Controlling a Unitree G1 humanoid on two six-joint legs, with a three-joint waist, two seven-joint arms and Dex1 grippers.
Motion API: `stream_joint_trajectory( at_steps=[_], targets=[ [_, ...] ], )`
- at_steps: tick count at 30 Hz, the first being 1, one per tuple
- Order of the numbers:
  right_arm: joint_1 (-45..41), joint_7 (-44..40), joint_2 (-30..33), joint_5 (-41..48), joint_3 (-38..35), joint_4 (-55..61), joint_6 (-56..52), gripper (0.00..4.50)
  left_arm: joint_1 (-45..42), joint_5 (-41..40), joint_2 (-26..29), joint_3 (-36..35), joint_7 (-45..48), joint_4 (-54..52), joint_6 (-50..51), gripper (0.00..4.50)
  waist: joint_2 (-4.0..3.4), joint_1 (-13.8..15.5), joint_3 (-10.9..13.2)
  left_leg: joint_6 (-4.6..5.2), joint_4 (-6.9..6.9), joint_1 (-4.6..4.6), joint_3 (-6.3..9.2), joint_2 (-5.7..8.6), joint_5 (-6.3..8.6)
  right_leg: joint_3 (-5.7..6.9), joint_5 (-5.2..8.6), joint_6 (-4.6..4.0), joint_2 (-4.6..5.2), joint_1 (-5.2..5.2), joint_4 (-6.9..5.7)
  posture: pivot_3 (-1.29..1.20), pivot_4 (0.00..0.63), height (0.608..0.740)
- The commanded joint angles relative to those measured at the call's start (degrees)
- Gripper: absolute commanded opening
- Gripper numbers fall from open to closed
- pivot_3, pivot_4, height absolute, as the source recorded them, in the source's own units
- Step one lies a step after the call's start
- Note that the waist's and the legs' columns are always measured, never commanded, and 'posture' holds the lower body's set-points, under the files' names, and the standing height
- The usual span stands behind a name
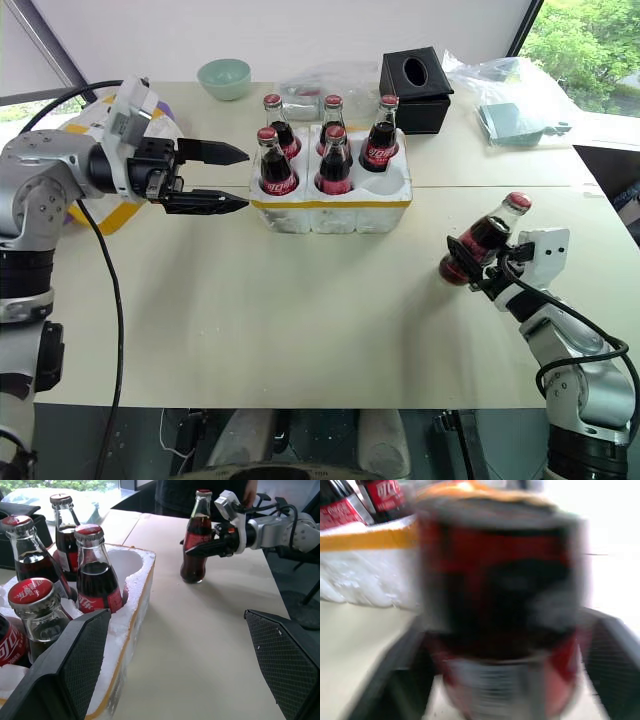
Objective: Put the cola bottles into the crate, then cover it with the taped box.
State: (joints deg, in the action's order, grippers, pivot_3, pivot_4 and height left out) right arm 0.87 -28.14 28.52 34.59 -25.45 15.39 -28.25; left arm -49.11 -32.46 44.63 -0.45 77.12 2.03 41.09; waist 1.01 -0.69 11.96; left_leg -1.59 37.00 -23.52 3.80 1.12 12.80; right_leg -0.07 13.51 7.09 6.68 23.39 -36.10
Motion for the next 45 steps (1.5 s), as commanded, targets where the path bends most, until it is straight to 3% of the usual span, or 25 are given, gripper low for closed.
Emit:
stream_joint_trajectory(
  at_steps=[1,8,13,20,26,32,36,45],
  targets=[
    [-0.7,0.8,0.4,1.6,-2.6,0.7,0.2,2.84,-0.7,-0.7,-0.1,-0.1,-0.3,-1.5,-0.2,4.5,0.0,0.0,0.0,0.0,0.0,0.0,0.0,0.0,0.0,0.0,0.0,0.0,0.0,0.0,0.0,0.0,0.15,0.739],
    [-2.6,1.8,3.7,5.7,-5.8,4.0,-2.9,2.84,-1.4,-0.6,-0.8,0.4,-0.6,-0.8,-0.6,4.5,-0.05,0.1,0.0,0.0,0.0,-0.01,-0.01,0.02,0.0,-0.01,0.0,-0.01,0.01,0.0,0.01,0.0,0.15,0.739],
    [-12.8,2.9,9.1,11.2,-6.3,5.6,-7.7,2.84,-1.2,-0.7,-1.5,0.5,-1.2,-1.2,-0.7,4.5,-0.32,-0.6,0.2,0.0,0.0,-0.02,-0.05,0.0,0.0,-0.04,0.0,-0.01,0.02,0.06,-0.01,0.0,0.15,0.739],
    [-31.6,5.3,8.9,14.3,1.5,2.8,-12.6,2.84,0.3,-1.3,-2.0,-0.1,-2.4,-2.4,-0.7,4.5,-0.36,-0.4,0.2,0.03,-0.19,-0.01,-0.04,-0.06,0.01,-0.04,-0.08,0.15,-0.1,0.19,-0.05,0.0,0.15,0.739],
    [-42.7,4.2,4.0,7.0,12.0,-6.7,-9.6,2.84,1.4,-1.9,-2.3,-0.8,-4.1,-3.7,-0.8,4.5,-0.32,-0.1,0.2,0.05,-0.18,-0.08,-0.02,-0.04,0.02,-0.03,-0.1,0.17,-0.08,0.19,0.0,0.0,0.15,0.739],
    [-43.6,-0.2,2.8,-0.7,19.5,-13.1,-6.7,2.84,2.3,-2.8,-2.0,-1.8,-5.6,-5.4,-0.4,4.5,-0.32,-0.1,0.2,0.05,-0.17,-0.19,-0.02,0.0,0.02,-0.03,-0.1,0.17,-0.06,0.27,0.01,0.0,0.15,0.739],
    [-42.9,-1.9,2.5,-2.3,19.8,-14.1,-6.5,2.84,3.1,-3.2,-1.3,-2.4,-6.2,-6.2,-0.2,4.5,-0.32,-0.3,0.2,0.04,0.01,-0.87,-0.02,0.0,-0.01,-0.03,-0.12,0.18,-0.07,1.02,-0.24,0.0,0.15,0.739],
    [-42.0,-5.1,0.9,-7.0,22.6,-20.6,-5.7,2.84,4.4,-4.0,-0.8,-2.8,-7.5,-7.5,-0.1,4.5,-0.32,-0.4,0.2,0.04,0.03,-0.87,-0.02,0.0,-0.01,-0.03,-0.13,0.18,-0.07,1.03,-0.28,0.0,0.15,0.739]
  ],
)
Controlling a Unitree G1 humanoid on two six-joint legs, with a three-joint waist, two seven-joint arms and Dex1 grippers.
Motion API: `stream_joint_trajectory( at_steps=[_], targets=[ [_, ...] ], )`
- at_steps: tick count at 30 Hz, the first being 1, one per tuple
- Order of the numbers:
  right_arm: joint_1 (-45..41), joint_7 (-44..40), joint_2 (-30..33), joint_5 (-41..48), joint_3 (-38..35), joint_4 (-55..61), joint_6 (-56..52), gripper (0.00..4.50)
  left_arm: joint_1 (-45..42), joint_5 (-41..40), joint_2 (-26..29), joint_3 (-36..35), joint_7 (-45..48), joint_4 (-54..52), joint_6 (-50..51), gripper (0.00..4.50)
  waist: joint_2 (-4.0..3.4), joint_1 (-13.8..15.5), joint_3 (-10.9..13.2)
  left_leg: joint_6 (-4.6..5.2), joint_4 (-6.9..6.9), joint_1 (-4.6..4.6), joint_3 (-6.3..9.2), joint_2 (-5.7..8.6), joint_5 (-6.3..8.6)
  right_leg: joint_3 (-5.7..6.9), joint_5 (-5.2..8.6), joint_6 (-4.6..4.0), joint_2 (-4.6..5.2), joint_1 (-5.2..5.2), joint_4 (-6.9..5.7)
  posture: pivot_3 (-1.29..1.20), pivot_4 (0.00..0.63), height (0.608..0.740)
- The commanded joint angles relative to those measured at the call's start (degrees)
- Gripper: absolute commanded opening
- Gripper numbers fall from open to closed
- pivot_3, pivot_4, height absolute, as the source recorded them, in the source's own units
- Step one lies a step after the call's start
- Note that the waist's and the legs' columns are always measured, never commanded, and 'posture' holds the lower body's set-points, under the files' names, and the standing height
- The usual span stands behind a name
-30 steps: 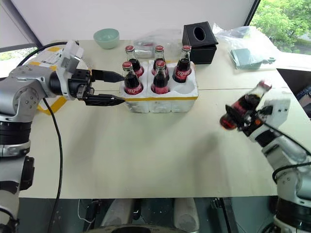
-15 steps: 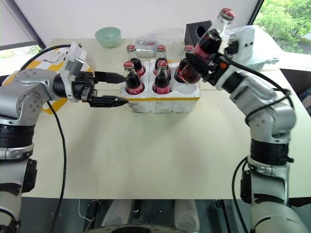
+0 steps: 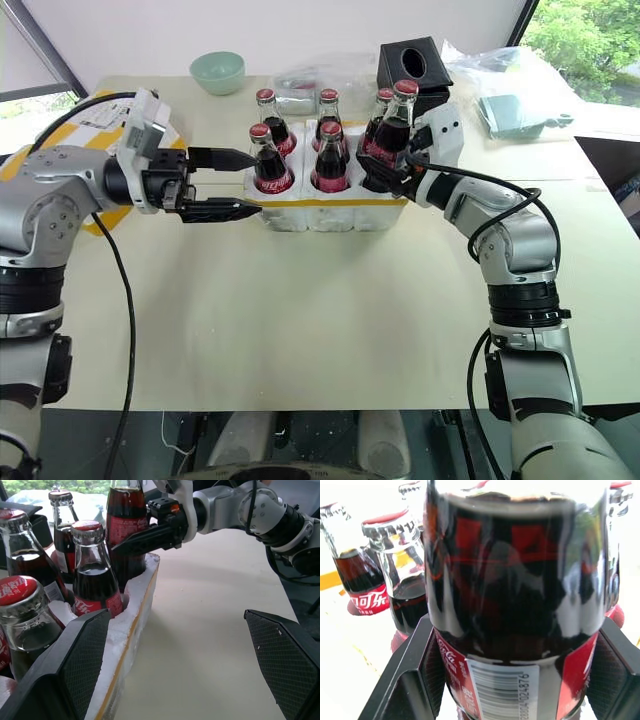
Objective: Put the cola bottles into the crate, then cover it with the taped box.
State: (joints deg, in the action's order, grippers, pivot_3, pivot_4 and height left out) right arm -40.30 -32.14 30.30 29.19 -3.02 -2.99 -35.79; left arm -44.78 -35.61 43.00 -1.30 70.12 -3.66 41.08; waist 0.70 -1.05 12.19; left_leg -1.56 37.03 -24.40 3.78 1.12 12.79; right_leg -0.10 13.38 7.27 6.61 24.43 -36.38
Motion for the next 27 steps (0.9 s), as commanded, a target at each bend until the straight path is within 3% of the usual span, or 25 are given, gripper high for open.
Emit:
stream_joint_trajectory(
  at_steps=[1,3,4,13,20,27],
  targets=[
    [-1.3,-1.0,-1.3,-1.9,0.1,-3.7,1.9,3.34,0.0,-0.9,0.8,-1.9,-0.6,-1.8,-0.1,4.5,0.0,0.0,0.0,0.0,0.0,0.0,0.0,0.0,0.0,0.0,0.0,0.0,0.0,0.0,0.0,0.0,0.15,0.739],
    [-2.0,-1.0,-2.1,-2.8,0.0,-5.9,2.4,4.25,-0.2,-0.8,0.8,-1.7,-0.8,-1.5,-0.3,4.5,0.0,0.0,0.0,0.0,0.01,0.0,0.0,0.0,0.0,0.0,0.0,0.0,0.0,0.0,0.0,0.0,0.15,0.739],
    [-2.2,-1.1,-2.3,-3.2,0.0,-6.5,2.5,4.49,-0.3,-0.8,0.8,-1.6,-0.8,-1.4,-0.4,4.5,0.02,-0.1,0.0,0.0,0.02,0.0,0.0,0.0,0.0,0.0,0.0,0.0,0.0,0.0,0.0,0.0,0.15,0.739],
    [-0.2,-1.8,0.2,-1.9,-3.5,-0.1,-0.5,4.49,0.6,0.3,1.9,-2.3,-1.8,-1.4,-1.3,4.5,0.03,0.0,0.0,-0.02,0.04,0.05,0.01,-0.01,-0.01,0.0,-0.01,-0.01,-0.02,-0.06,-0.01,0.0,0.15,0.739],
    [4.8,-8.1,14.8,8.6,-16.5,15.7,-10.7,4.49,5.2,5.3,7.9,-9.8,-13.0,-2.7,-1.9,4.5,0.01,0.3,0.0,-0.01,0.02,-0.01,0.02,0.0,0.0,0.0,-0.01,-0.01,0.0,-0.03,0.03,0.0,0.15,0.739],
    [8.3,-13.7,25.0,17.5,-26.9,18.2,-17.4,4.49,18.9,15.4,16.0,-15.3,-22.9,-8.4,-2.4,4.5,0.01,-0.2,0.0,0.0,-0.06,0.18,-0.08,-0.07,0.0,-0.04,0.0,-0.02,-0.02,-0.09,0.03,0.0,0.15,0.739]
  ],
)
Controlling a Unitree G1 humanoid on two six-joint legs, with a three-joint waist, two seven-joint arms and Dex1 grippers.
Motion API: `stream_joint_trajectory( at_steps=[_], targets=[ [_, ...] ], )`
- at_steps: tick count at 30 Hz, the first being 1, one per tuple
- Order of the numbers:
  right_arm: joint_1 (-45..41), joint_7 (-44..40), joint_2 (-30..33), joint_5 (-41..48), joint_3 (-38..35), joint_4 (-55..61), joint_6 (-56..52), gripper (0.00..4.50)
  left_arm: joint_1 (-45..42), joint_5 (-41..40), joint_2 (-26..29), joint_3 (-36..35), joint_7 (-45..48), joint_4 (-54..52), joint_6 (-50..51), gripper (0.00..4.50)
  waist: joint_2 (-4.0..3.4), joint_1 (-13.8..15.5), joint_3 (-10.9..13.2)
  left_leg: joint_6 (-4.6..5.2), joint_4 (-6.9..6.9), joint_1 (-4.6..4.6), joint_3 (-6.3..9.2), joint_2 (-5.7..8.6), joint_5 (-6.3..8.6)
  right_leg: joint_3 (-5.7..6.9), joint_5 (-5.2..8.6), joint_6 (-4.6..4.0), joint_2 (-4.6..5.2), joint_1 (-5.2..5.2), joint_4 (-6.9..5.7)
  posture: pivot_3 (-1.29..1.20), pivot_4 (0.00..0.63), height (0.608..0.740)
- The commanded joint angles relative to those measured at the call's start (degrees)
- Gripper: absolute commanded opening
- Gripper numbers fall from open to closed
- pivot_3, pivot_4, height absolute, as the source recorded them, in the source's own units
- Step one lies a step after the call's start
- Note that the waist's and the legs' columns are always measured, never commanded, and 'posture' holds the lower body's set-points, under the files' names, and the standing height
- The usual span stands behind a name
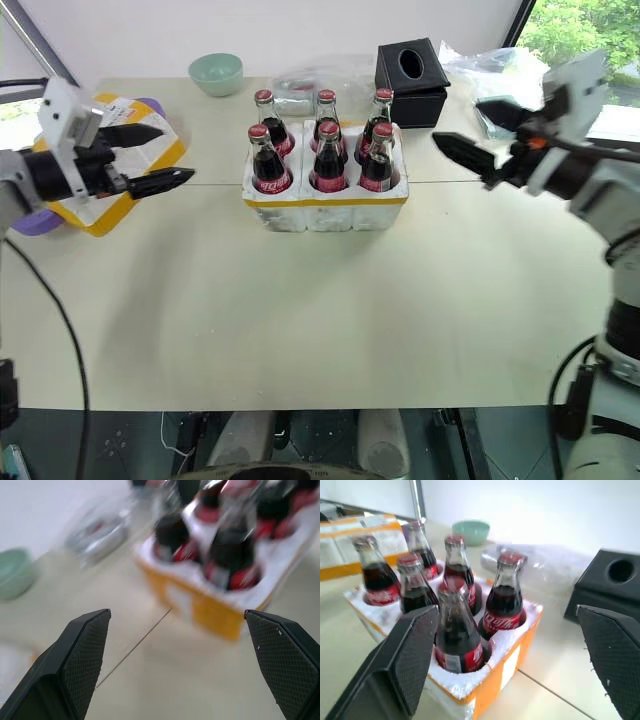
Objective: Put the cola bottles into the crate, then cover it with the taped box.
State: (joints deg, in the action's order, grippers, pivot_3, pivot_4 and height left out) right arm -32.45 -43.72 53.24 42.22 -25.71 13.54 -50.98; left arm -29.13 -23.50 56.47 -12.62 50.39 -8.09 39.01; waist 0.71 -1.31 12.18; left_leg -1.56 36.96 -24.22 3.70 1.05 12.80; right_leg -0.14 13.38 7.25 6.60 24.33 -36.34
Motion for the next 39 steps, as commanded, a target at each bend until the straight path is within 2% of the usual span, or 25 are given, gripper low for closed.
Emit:
stream_joint_trajectory(
  at_steps=[1,5,11,15,20,25,30,39],
  targets=[
    [0.7,-2.8,2.7,6.8,-5.3,2.1,-3.8,4.49,5.7,5.8,3.8,-4.2,-5.1,-4.9,-0.3,4.5,0.0,0.2,0.0,0.0,0.01,0.0,0.0,0.0,0.0,0.0,0.0,0.0,0.0,0.0,0.0,0.0,0.15,0.739],
    [2.9,-5.2,3.4,11.8,-6.3,6.0,-5.3,4.49,14.5,17.7,7.5,-3.1,-14.3,-6.7,0.0,4.5,0.0,0.4,0.0,-0.01,0.03,-0.05,0.0,0.0,0.0,0.0,0.0,-0.01,0.0,-0.01,0.05,0.0,0.15,0.739],
    [4.0,-5.6,2.1,14.1,-3.4,7.3,-4.2,4.49,28.3,26.8,9.1,-4.1,-18.8,-10.8,3.9,4.5,0.01,0.3,0.0,-0.01,0.01,-0.08,-0.06,0.0,0.01,-0.01,0.0,-0.01,0.06,0.0,0.15,0.0,0.15,0.739],
    [4.0,-7.1,2.6,14.9,-3.1,7.8,-3.1,4.49,31.2,31.8,9.9,-2.8,-21.5,-5.7,0.3,4.5,0.01,0.8,0.0,-0.02,0.02,-0.09,-0.06,0.0,0.02,0.0,0.11,-0.24,0.07,0.02,0.17,0.0,0.15,0.739],
    [4.5,-8.0,4.3,18.3,-5.4,9.8,-3.7,4.49,26.2,36.4,8.6,1.2,-26.9,7.9,-12.3,4.5,0.03,0.8,0.0,-0.02,0.04,-0.11,-0.08,0.02,0.02,0.0,0.09,-0.26,0.13,0.01,0.23,0.0,0.15,0.739],
    [5.8,-6.1,5.2,21.1,-7.5,11.7,-4.1,4.49,19.6,39.6,6.6,5.3,-30.9,17.7,-20.1,4.5,0.09,0.7,0.0,-0.02,0.02,-0.12,-0.09,0.02,0.02,0.0,-0.03,-0.06,0.13,0.02,0.21,0.0,0.15,0.739],
    [7.7,-3.9,6.2,22.5,-9.6,13.1,-4.0,4.49,11.8,42.9,3.8,10.6,-33.6,30.3,-25.5,4.5,0.12,0.7,-0.1,-0.02,0.05,-0.11,-0.1,0.02,0.02,0.01,-0.05,-0.03,0.13,0.02,0.18,0.0,0.15,0.739],
    [9.8,-1.3,7.9,25.2,-12.7,14.0,-3.8,4.49,-2.5,45.8,-1.5,16.1,-37.0,50.3,-30.8,4.5,0.27,0.7,-0.2,-0.02,0.1,-0.11,-0.12,0.03,0.01,0.01,-0.12,0.09,0.12,0.01,0.14,0.0,0.15,0.739]
  ],
)
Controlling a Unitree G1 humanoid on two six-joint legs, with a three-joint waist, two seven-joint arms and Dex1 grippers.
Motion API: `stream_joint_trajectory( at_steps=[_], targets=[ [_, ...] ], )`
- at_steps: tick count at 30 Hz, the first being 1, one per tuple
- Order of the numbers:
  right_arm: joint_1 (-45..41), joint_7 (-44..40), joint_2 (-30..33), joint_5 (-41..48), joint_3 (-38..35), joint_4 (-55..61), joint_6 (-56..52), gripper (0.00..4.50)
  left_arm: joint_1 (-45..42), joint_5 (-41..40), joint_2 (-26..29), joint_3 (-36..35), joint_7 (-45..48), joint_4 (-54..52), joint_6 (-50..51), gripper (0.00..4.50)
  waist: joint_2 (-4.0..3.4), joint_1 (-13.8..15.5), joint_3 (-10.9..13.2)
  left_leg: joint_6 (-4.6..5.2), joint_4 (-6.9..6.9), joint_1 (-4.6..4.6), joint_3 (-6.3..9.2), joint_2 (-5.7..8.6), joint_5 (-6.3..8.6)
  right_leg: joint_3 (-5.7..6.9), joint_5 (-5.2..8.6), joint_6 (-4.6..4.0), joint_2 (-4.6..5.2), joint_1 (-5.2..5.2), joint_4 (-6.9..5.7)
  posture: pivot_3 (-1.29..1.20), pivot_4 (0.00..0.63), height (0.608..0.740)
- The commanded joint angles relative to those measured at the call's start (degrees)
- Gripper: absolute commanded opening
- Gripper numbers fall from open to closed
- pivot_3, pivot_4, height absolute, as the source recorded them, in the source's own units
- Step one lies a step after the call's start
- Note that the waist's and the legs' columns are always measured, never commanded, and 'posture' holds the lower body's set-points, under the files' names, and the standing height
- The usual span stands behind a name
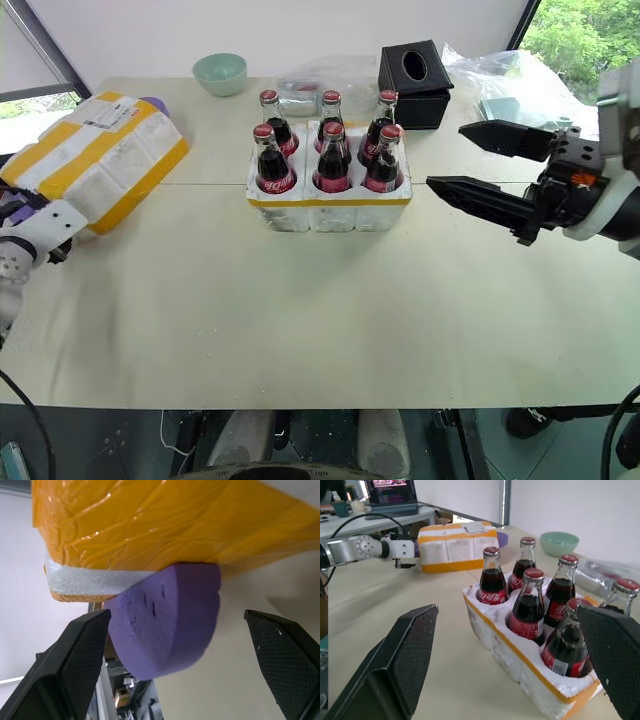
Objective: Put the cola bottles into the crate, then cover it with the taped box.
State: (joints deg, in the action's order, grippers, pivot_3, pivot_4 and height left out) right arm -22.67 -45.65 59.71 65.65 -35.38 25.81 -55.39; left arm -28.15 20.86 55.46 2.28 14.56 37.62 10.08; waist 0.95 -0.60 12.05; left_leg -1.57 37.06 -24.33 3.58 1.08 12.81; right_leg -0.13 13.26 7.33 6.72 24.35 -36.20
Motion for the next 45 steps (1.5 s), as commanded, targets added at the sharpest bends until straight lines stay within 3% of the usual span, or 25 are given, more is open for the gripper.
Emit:
stream_joint_trajectory(
  at_steps=[1,9,12,17,19,31,37,45],
  targets=[
    [0.4,1.0,1.6,2.0,-3.4,1.9,0.6,4.49,-5.0,1.6,-0.9,1.7,-1.3,6.6,-2.4,4.5,0.03,0.1,0.0,0.0,0.01,0.0,0.0,0.0,0.0,0.0,-0.01,0.01,0.0,-0.01,0.0,0.0,0.15,0.739],
    [4.1,2.9,1.8,2.5,-6.6,3.5,0.8,4.49,-12.7,3.1,-3.0,4.5,-3.9,17.8,-4.5,4.5,0.11,0.0,-0.1,0.0,0.02,-0.01,0.01,0.02,0.0,0.0,-0.02,0.03,0.01,-0.02,-0.02,0.0,0.15,0.739],
    [4.9,3.3,1.8,2.3,-7.0,3.4,1.0,4.5,-14.3,3.3,-3.4,4.9,-4.6,20.0,-5.0,3.63,0.11,0.0,-0.1,0.0,0.04,0.0,0.01,0.02,0.0,0.0,-0.03,0.04,0.01,-0.02,-0.03,0.0,0.15,0.739],
    [5.6,4.0,1.3,1.9,-6.5,3.5,2.0,4.5,-15.4,3.4,-3.6,5.3,-5.0,21.7,-5.2,1.22,0.08,0.0,-0.1,0.0,0.05,0.01,0.0,0.02,0.0,0.0,-0.04,0.06,0.02,-0.03,-0.04,0.0,0.15,0.739],
    [5.9,4.3,1.1,1.4,-6.1,3.4,2.5,4.5,-15.5,3.1,-3.7,5.0,-5.0,21.9,-5.1,0.65,0.01,0.1,-0.2,0.0,0.05,0.02,-0.01,0.03,0.0,-0.01,-0.04,0.06,0.03,-0.05,-0.04,0.0,0.15,0.739],
    [5.6,4.2,1.1,-0.1,-3.6,1.4,4.6,4.5,-17.6,3.5,-1.4,4.7,-5.2,19.2,-5.8,0.56,0.02,0.1,-0.2,0.0,0.06,0.04,-0.01,0.06,0.0,-0.01,-0.05,0.08,0.05,-0.08,-0.04,0.0,0.15,0.739],
    [7.6,0.6,3.1,1.1,-5.2,-0.8,2.5,4.5,-24.4,2.6,0.4,3.4,-2.6,14.1,-8.0,0.56,0.27,0.5,-0.2,-0.01,0.09,-0.04,0.01,0.07,-0.01,0.0,-0.07,0.11,0.05,-0.08,-0.01,0.0,0.15,0.739],
    [8.3,2.1,2.1,-3.8,-4.3,-2.0,4.9,4.5,-36.1,2.2,-0.5,3.9,0.5,10.6,-17.4,0.56,0.4,0.8,-0.2,-0.01,0.08,-0.05,0.0,0.07,-0.01,0.0,-0.08,0.13,0.05,-0.07,0.04,0.0,0.15,0.739]
  ],
)
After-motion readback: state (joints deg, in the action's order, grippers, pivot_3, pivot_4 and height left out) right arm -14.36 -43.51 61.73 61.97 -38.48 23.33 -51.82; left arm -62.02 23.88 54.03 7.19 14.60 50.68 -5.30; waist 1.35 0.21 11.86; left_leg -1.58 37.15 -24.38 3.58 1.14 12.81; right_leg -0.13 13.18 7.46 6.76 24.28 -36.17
